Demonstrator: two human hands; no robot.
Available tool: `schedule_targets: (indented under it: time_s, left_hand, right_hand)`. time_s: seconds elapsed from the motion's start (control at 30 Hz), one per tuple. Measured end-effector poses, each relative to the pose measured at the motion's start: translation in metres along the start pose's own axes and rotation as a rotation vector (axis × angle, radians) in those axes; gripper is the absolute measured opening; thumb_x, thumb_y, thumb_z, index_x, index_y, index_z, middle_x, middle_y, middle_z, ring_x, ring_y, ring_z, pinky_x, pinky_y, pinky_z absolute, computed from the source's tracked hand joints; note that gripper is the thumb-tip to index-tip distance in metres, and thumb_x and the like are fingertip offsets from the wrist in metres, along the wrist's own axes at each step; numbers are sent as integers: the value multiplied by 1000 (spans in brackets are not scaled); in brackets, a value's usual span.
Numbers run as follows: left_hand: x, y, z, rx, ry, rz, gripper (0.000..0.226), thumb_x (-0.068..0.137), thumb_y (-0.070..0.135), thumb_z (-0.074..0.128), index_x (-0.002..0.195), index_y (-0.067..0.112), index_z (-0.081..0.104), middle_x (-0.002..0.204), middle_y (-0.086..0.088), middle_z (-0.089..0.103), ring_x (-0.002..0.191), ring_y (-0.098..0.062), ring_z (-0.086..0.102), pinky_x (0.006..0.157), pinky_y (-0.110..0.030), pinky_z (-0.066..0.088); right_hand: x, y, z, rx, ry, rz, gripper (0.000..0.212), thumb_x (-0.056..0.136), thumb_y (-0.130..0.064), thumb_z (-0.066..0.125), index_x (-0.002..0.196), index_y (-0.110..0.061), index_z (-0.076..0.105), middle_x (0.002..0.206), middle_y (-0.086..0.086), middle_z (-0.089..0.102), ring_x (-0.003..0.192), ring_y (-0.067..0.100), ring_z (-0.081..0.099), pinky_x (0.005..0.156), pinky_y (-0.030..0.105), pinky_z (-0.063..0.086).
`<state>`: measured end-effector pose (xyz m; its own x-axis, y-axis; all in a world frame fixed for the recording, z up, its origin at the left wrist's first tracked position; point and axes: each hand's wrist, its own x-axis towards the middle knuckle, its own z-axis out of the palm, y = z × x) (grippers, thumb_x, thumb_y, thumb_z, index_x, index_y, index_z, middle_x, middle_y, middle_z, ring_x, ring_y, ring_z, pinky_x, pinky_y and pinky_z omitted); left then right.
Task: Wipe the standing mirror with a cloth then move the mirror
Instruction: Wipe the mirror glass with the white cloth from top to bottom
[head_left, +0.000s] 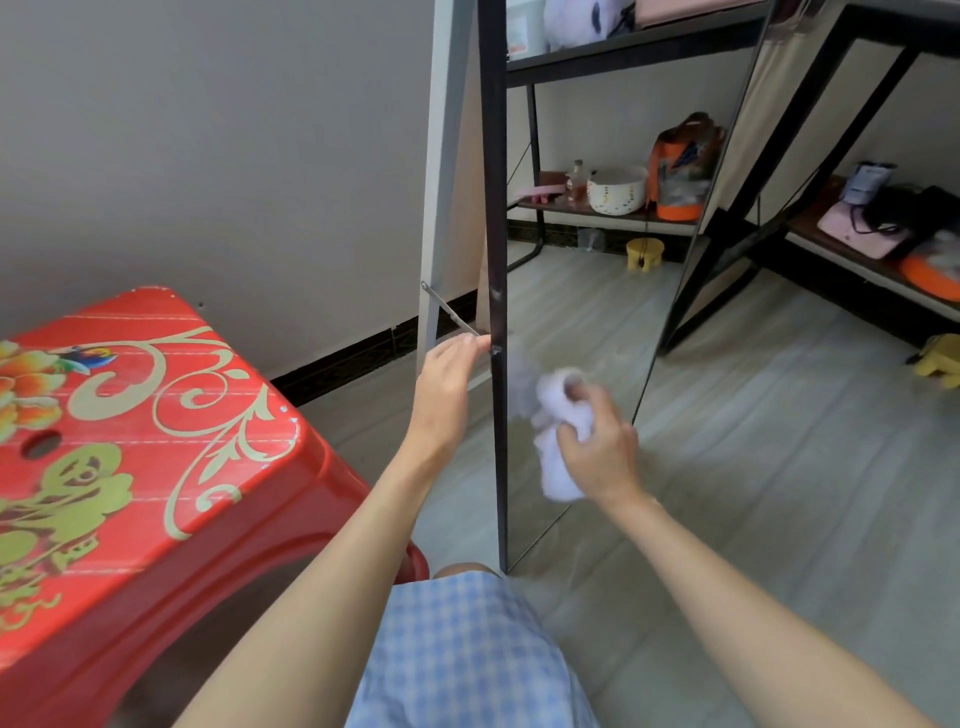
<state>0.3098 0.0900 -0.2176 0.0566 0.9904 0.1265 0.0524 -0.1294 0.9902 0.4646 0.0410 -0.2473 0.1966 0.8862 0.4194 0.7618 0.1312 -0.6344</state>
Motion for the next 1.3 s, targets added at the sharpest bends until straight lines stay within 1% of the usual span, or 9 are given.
schedule_targets:
  time_s: [0.17, 0.33, 0.53, 0.63, 0.9, 0.97, 1.03, 1.2, 1.3]
  left_hand:
    - [-5, -1, 8, 158, 24, 73, 41, 94, 38, 36, 108, 16, 68, 115, 13, 61, 118, -6, 43, 95, -17, 31]
    - [-7, -1, 16, 249, 121, 174, 37, 85, 38, 46, 102, 12, 64, 97, 31, 50, 110, -3, 45, 91, -17, 31]
    - [-6, -8, 17, 287, 158, 250, 27, 88, 30, 48, 102, 12, 63, 97, 29, 46, 106, -3, 41, 87, -3, 29]
    - [-8, -9, 20, 283, 180, 251, 27, 88, 29, 47, 103, 12, 62, 99, 19, 50, 106, -6, 41, 85, -11, 32]
    - [-10, -11, 27, 271, 228, 268, 35, 89, 40, 42, 105, 16, 61, 101, 25, 49, 109, -6, 43, 86, -12, 33]
    - [-9, -13, 27, 282, 232, 286, 39, 87, 42, 40, 106, 14, 61, 99, 30, 46, 108, -6, 43, 86, -11, 33]
    - [-8, -15, 29, 282, 259, 283, 41, 86, 42, 39, 106, 14, 61, 98, 30, 46, 108, -4, 42, 83, -5, 31]
    - [-8, -17, 30, 285, 286, 312, 43, 85, 43, 39, 105, 12, 61, 96, 24, 47, 105, 0, 38, 81, 1, 29]
    - [-6, -20, 29, 303, 290, 312, 41, 87, 41, 39, 105, 12, 61, 97, 22, 47, 106, -2, 38, 80, 1, 29]
  right_hand:
    - [32, -35, -1, 362, 221, 107, 51, 87, -3, 55, 135, -6, 39, 122, -8, 45, 109, 1, 46, 82, -8, 32]
    - [1, -7, 54, 212, 205, 99, 29, 85, -22, 51, 104, -1, 50, 98, 25, 65, 88, 35, 62, 71, 21, 40]
    - [-38, 60, 69, 19, -223, 547, 24, 90, -14, 49, 112, -5, 48, 112, 18, 61, 102, 34, 59, 75, 32, 42]
    - [-36, 54, 56, -26, -122, 613, 32, 89, -16, 48, 119, -8, 46, 115, 20, 61, 102, 39, 59, 77, 38, 45]
    - [37, -16, 21, 332, 446, 164, 30, 87, -6, 54, 116, 0, 48, 110, 14, 55, 90, 0, 48, 74, -2, 37]
    - [33, -11, 39, 271, 399, 120, 25, 87, -19, 48, 111, -13, 43, 107, 20, 56, 91, 15, 54, 76, 11, 44]
    - [21, 3, 60, 303, 341, 284, 24, 88, -23, 47, 111, -16, 41, 111, 22, 56, 101, 30, 58, 82, 29, 45]
    - [-1, 49, 72, 318, 33, 930, 38, 94, -5, 43, 132, -1, 37, 135, 17, 49, 124, 30, 48, 93, 25, 36]
    - [-2, 55, 61, 178, 60, 994, 41, 94, -9, 45, 133, -1, 37, 134, 19, 51, 121, 34, 50, 91, 33, 40]
